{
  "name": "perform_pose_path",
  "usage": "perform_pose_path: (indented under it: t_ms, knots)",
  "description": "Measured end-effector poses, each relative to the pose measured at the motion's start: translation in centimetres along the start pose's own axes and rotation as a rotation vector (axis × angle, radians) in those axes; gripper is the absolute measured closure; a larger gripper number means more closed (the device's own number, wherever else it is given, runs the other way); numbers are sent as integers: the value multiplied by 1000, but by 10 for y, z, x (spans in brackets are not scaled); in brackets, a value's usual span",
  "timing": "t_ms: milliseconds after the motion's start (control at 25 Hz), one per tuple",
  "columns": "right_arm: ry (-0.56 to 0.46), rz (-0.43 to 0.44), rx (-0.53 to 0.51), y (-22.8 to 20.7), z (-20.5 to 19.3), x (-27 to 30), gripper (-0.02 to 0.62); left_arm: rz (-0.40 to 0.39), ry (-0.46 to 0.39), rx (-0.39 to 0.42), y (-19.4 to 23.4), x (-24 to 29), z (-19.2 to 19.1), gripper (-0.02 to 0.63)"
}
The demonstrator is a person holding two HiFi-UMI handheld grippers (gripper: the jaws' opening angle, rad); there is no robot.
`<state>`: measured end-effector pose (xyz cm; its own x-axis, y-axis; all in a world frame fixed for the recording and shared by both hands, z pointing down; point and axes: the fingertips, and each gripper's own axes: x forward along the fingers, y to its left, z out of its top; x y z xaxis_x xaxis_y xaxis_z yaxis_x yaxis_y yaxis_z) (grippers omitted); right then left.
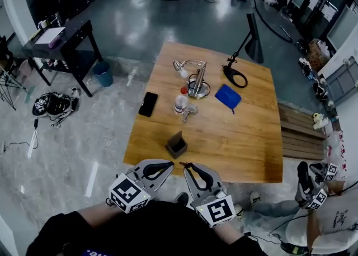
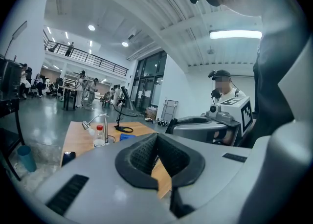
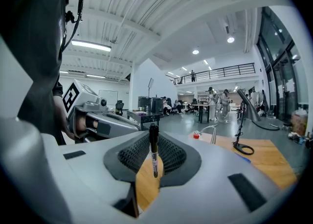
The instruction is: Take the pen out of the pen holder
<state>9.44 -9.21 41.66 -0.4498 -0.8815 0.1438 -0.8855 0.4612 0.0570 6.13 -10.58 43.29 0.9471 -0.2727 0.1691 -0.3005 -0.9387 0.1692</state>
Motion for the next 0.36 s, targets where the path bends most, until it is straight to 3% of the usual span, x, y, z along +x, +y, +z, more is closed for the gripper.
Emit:
perform_pose_path:
  t_ms: [360]
  knots:
    - [8,0,10,2,-3,4,537,3,4,-2,4,-3,-4,597]
